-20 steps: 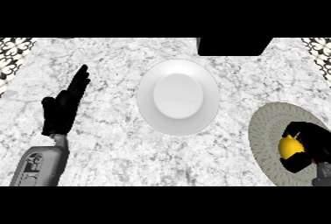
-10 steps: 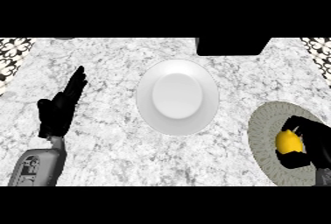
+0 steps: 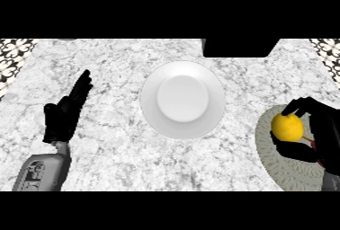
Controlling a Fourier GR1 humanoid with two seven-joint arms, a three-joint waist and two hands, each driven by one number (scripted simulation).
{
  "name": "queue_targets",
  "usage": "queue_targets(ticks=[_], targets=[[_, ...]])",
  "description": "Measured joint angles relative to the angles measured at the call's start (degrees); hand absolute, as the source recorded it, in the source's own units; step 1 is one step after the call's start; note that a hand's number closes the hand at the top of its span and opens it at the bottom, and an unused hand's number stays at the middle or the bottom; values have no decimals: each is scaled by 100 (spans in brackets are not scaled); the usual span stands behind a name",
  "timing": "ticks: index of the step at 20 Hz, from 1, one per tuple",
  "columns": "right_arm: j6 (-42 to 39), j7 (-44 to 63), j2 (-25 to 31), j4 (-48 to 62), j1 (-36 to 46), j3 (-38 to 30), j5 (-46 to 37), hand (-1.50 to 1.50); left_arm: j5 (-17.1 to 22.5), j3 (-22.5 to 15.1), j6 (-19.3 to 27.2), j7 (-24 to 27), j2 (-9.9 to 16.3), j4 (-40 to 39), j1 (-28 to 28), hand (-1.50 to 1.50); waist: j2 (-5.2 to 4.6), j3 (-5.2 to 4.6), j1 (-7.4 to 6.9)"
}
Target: Pick the lemon from the placemat and place it in the plate
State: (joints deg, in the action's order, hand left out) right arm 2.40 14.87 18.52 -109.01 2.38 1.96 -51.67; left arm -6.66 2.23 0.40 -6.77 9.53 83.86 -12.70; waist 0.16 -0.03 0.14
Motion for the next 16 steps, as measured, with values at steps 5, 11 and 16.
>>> queue_targets(ticks=[5, 11, 16], targets=[[-435, 349, -384, -105, 660, 396, 81, 150, 84, 109, -101, 58, 51, -127, -127, 0, -12, -1, -28], [-460, 796, -1138, 978, 1858, 718, -44, 150, 14, 82, -59, 149, -26, -237, -175, 0, -26, 0, -74], [-18, 706, -1602, 2297, 2588, 924, -97, 150, -88, 39, 14, 98, -79, -256, -276, 0, -37, 2, -96]])
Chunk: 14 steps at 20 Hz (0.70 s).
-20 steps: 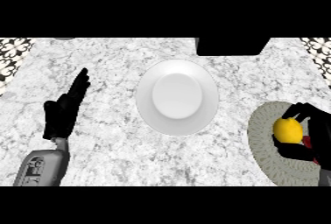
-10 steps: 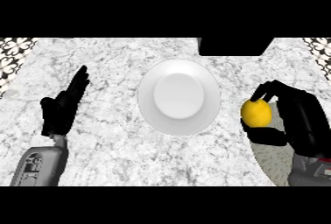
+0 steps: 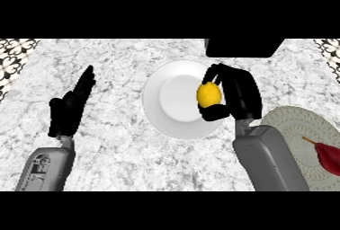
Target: Pick the lemon from the placemat and place it in the plate
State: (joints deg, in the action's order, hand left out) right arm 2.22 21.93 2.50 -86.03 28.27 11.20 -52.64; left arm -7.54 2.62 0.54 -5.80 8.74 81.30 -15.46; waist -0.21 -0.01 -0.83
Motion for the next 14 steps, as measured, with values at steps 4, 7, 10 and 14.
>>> queue_targets(ticks=[4, 7, 10, 14], targets=[[349, 66, -154, 1226, 666, 104, -158, 150, -27, -30, -2, 24, -44, -49, 0, 0, -6, 0, -25], [528, 268, -203, 2072, 1073, 312, -337, 150, 1, 19, -49, 104, -2, -130, -43, 0, -13, -1, -57], [909, 421, -227, 2941, 1427, 441, -55, -150, 8, 0, -54, 7, -29, -66, -101, 0, -22, 1, -96], [1382, 282, -241, 3949, 1745, 385, 654, -150, -35, -91, -64, 88, -88, 5, 16, 0, -43, 5, -176]])
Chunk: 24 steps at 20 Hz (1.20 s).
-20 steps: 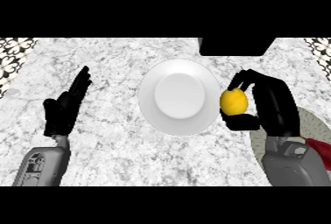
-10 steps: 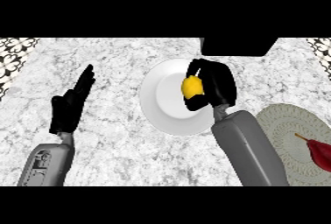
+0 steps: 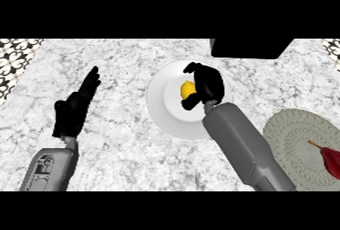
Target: Pick the lemon from the placemat and place it in the plate
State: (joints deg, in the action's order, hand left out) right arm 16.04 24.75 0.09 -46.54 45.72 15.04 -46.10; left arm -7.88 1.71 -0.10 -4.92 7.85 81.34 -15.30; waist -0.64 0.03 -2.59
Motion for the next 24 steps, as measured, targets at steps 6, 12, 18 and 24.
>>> queue_targets(ticks=[6, 12, 18, 24], targets=[[792, -607, -7, 1087, 359, 294, 1201, -150, -26, -43, -13, -122, -32, 34, -112, 0, -20, 3, -74], [1335, -1586, -9, 919, 304, -28, 2312, -150, 35, 75, -90, -5, 62, -103, -114, 0, -9, 6, -12], [1826, -2075, 84, 277, -96, -598, 3025, -150, 26, 156, -6, -40, 58, -122, -40, 0, 48, 2, 188], [1654, -2417, 595, -756, -1079, -1039, 3490, -150, 60, 269, -18, 0, 130, -130, 73, 0, 84, -2, 329]])
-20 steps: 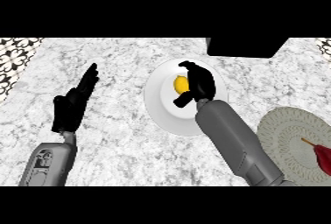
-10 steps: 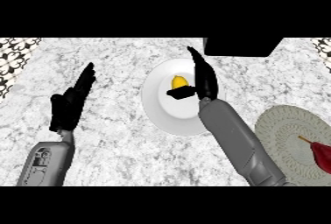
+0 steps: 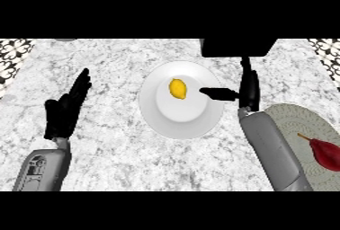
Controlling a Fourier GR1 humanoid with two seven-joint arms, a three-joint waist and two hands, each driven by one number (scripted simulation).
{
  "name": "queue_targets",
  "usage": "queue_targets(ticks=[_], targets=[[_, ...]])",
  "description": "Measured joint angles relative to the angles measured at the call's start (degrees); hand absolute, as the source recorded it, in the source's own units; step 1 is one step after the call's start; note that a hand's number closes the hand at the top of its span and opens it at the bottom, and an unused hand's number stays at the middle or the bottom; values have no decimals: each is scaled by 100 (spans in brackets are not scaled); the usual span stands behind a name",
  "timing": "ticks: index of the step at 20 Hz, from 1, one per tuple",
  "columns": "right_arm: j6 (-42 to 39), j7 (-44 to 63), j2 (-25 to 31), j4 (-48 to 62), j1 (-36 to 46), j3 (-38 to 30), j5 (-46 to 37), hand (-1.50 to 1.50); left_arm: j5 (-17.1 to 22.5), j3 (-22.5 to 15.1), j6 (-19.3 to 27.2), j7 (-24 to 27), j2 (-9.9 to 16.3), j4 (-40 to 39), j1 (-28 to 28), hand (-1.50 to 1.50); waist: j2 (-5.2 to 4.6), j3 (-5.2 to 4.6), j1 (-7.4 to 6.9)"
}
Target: Pick the lemon from the placemat and place it in the plate
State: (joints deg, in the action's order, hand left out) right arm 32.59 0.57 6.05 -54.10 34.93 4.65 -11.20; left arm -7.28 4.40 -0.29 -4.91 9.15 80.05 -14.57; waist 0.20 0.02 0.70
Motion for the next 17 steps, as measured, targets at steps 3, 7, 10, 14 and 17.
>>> queue_targets(ticks=[3, 7, 10, 14, 17], targets=[[-361, 71, 397, -707, -559, -152, 225, -150, 7, 18, -11, -28, 19, 64, 42, 0, 6, -2, 12], [-945, -201, 846, -1164, -1198, -456, 579, -150, -5, -3, 1, -130, -10, 153, -24, 0, -4, -1, -14], [-1318, -415, 1129, -1332, -1560, -690, 759, -150, -61, -37, 47, -43, -65, 134, 22, 0, -9, -2, -29], [-1746, -626, 1359, -1270, -1714, -1028, 949, -150, -110, -83, 54, -96, -107, 219, 38, 0, -15, -2, -54], [-1916, -851, 1375, -1067, -1736, -1210, 995, -150, -114, -74, 7, -140, -96, 204, -36, 0, -18, -3, -66]])
